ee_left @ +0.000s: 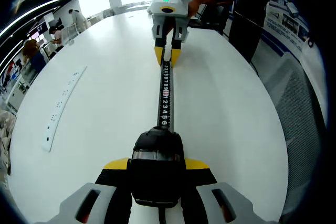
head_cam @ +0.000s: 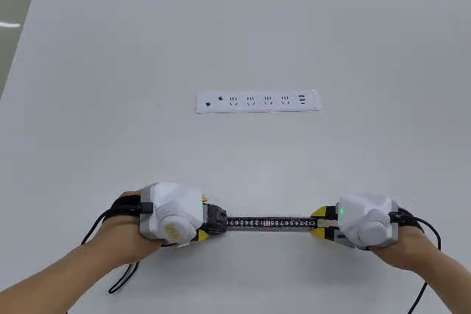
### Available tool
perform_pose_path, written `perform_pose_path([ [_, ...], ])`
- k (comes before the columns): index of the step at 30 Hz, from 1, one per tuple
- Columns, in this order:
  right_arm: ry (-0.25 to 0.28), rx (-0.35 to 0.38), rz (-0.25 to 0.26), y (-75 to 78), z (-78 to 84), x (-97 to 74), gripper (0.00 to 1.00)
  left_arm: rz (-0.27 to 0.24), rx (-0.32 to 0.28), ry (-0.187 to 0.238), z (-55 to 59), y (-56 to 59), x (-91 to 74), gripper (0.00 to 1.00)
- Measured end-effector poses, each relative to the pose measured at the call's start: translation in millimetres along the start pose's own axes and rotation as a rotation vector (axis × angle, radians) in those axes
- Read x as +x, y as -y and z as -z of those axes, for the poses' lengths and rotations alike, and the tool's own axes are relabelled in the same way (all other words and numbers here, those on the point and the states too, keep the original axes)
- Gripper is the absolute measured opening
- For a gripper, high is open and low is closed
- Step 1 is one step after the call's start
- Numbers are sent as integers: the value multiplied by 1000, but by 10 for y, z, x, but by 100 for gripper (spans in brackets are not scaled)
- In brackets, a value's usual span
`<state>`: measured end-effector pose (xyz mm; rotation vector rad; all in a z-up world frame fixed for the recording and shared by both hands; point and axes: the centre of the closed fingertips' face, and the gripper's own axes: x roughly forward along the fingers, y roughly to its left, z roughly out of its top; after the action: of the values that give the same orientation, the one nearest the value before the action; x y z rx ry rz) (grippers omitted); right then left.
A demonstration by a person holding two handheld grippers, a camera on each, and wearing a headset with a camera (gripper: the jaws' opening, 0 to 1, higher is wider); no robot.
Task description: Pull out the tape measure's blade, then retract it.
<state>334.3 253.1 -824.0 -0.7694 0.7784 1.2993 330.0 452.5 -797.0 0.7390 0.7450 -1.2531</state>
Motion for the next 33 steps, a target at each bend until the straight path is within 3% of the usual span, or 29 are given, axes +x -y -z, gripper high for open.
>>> perform_pose_path([
  [33,-27,30,22,49,370,-230,11,0,3,-6,1,4,-4,33],
])
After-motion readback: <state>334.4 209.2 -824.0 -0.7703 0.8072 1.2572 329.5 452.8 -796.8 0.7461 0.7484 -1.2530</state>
